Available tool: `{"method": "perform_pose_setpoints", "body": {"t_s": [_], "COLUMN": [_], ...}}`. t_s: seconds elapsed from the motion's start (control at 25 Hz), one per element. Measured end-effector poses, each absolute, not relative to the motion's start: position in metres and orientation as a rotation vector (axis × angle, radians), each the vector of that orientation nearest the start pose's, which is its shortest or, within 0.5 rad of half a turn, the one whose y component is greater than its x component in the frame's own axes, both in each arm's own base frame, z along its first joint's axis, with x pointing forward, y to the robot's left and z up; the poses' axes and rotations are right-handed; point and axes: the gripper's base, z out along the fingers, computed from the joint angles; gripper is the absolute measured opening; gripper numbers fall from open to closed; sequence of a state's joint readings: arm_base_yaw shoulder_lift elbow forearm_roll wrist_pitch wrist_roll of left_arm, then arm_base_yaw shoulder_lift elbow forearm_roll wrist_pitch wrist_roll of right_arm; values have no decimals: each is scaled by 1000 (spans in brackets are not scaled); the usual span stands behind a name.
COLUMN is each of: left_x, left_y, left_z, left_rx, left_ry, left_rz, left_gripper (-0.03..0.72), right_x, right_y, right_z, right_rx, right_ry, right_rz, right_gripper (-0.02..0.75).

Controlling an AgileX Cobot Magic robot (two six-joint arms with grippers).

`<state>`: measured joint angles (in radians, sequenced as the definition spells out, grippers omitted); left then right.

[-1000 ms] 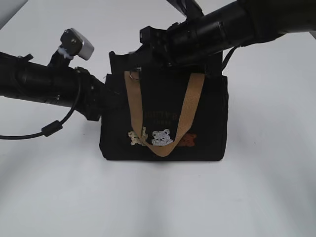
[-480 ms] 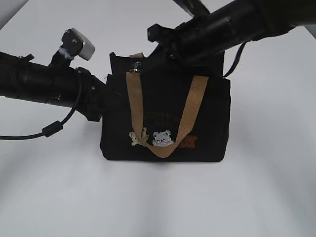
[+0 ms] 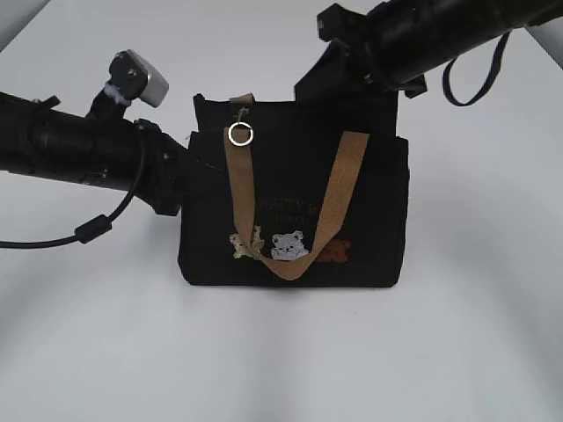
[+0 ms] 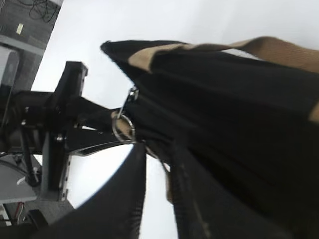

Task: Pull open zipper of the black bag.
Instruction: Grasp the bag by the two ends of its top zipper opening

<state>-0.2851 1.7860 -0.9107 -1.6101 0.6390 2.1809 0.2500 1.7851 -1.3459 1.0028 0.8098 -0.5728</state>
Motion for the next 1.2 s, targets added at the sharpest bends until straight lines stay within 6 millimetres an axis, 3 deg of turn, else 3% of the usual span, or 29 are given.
{"method": "perform_pose_setpoints", "body": {"t_s": [0.12,0.24,0.48,0.72,1.2], "left_x": [314,314,314,314,315], "left_y": [-149,-149,-149,-149,-148], "left_z": [178,178,178,178,178], "left_rx": [1186,1186,1186,1186,1185], "left_ry": [1874,1874,1874,1874,1878], "left_rz": [-589,-589,-588,-588,-579], "left_gripper": [63,63,63,63,63], "right_x": [355,355,367,376,375], "right_y": [172,185,191,196,214], "right_z": [267,257,238,243,221], "right_rx": [-360,-348,-261,-242,-276], "right_ry": [2433,2446,2423,2352,2405], "right_rz": [1042,1074,1134,1195,1216], "right_gripper": [265,318,330,330,322]}}
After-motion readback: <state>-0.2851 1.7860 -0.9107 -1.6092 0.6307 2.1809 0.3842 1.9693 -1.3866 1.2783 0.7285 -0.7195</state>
